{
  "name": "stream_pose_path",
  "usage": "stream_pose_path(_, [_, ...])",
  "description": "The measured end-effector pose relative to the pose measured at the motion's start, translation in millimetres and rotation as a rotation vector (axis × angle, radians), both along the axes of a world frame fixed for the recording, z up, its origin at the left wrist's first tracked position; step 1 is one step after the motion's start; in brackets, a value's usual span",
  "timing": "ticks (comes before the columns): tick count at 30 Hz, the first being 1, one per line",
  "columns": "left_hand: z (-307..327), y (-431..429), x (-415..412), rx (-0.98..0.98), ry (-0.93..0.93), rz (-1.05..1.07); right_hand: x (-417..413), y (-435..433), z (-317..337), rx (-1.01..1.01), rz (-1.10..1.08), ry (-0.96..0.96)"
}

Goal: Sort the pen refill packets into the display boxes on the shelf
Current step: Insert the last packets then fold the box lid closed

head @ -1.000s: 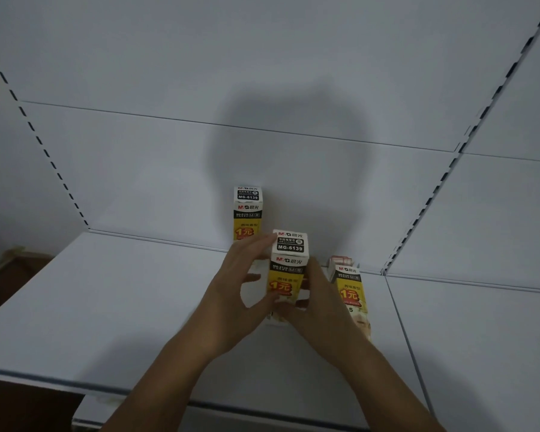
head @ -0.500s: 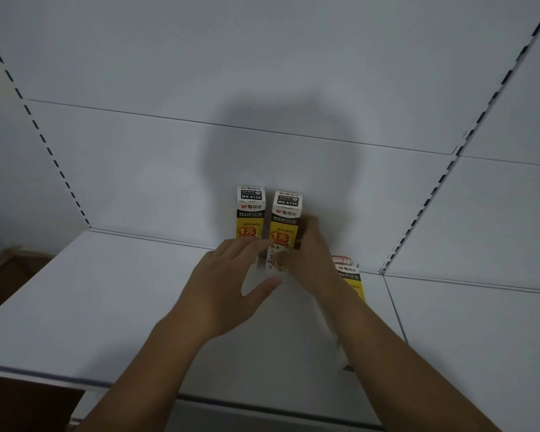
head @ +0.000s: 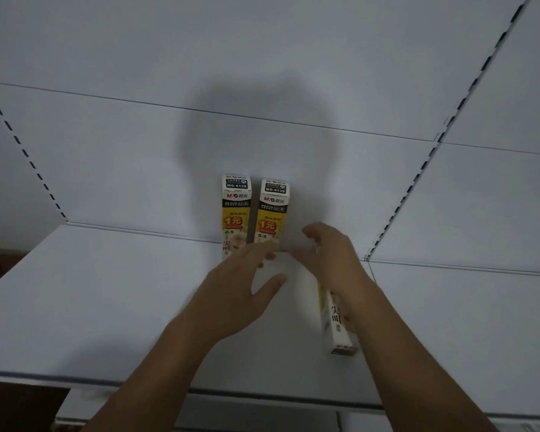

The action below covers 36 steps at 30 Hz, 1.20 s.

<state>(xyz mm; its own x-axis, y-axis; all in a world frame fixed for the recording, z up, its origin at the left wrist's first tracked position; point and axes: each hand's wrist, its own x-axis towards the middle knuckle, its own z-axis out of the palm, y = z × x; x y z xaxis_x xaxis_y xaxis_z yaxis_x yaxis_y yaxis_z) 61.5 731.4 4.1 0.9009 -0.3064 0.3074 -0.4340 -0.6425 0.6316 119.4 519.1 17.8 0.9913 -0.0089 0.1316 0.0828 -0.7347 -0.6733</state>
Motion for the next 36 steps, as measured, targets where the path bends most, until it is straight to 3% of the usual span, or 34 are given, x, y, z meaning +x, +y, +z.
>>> stream_pose_path(4, [-6,-30,8,-0.103,0.277,-0.083,-32,-48,-2,0.127,-0.171,-0.065])
stream_pose_path(9, [-4,-77,19,-0.099,0.509,-0.157,-49,-66,-25,0.266,-0.248,0.147])
stream_pose_path(14, [-3,-109,23,-0.291,0.618,-0.134,-56,-55,-41,0.299,-0.174,0.148])
stream_pose_path(17, [-5,-113,22,-0.537,0.705,-0.014,-63,-53,-41,0.402,-0.178,0.102])
stream_pose_path(23, [2,-102,20,-0.737,0.589,0.026,-80,-48,-30,0.551,-0.172,-0.101])
stream_pose_path(29, [21,-88,8,-0.722,0.371,-0.077,-90,-41,-20,0.652,-0.098,-0.215])
stream_pose_path(36, [27,-80,-7,-0.668,0.27,-0.155,-92,-35,-3,0.728,-0.046,-0.273])
